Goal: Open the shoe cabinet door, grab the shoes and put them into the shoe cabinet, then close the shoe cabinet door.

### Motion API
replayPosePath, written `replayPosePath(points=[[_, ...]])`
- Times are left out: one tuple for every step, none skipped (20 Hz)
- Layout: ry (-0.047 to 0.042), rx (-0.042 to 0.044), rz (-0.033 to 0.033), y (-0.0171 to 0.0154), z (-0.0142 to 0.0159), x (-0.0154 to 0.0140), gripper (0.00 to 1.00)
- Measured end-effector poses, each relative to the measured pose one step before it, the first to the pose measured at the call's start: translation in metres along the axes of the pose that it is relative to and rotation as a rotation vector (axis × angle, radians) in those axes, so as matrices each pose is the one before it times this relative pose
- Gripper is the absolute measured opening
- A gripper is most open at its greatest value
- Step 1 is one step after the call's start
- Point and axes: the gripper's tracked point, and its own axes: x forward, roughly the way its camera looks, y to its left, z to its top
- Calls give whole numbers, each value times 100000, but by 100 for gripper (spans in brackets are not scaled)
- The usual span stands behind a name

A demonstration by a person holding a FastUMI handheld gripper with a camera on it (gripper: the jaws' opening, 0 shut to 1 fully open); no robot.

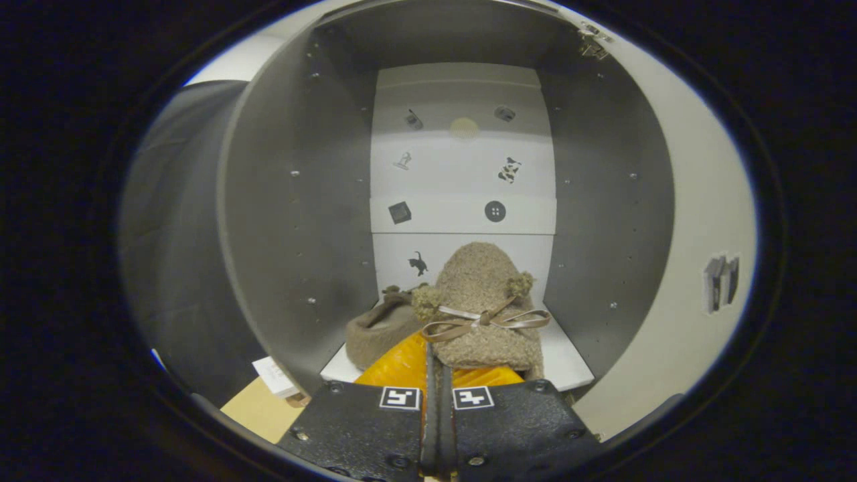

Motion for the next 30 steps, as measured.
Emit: replayPosePath(points=[[1345,499,192,-54,24,1137,5],[1238,436,465,-34,36,1051,5],[703,54,-454,-270,106,988,5],[258,-938,-1196,-313,213,1084,5],[329,-796,-1467,-193,45,1230,5],[1191,-189,-766,-220,-105,1272,5],[1708,315,101,-181,-262,1250,5],[1561,913,371,-32,-185,1164,5],[1502,511,-707,-423,-213,840,5],[1616,380,-1182,-417,-219,714,5],[1173,1404,-482,-203,-197,516,5],[1475,1908,-186,-79,-163,424,5],[2477,1238,478,69,-360,441,5],[1894,284,-59,38,-255,306,5],[1618,-293,-1165,-243,-189,281,6],[1501,134,-1901,-294,-178,240,7],[499,522,-777,-67,-13,147,9],[-50,559,43,40,21,4,10],[-344,738,567,157,-7,-182,16],[-617,-38,1130,254,355,-73,21],[-108,-472,473,219,-33,-528,29],[292,423,1659,378,-27,-447,38],[78,308,408,117,-42,-439,47],[-119,337,-348,-72,-30,-498,56],[-160,461,-128,-35,-118,-631,64],[-563,500,-534,-52,5,-683,65],[-1019,-71,-176,-12,79,-857,66],[-2055,-1448,-1175,-209,311,-910,66],[-1954,-1500,-1421,-191,357,-1202,67],[-2221,-118,350,153,562,-1257,70]])
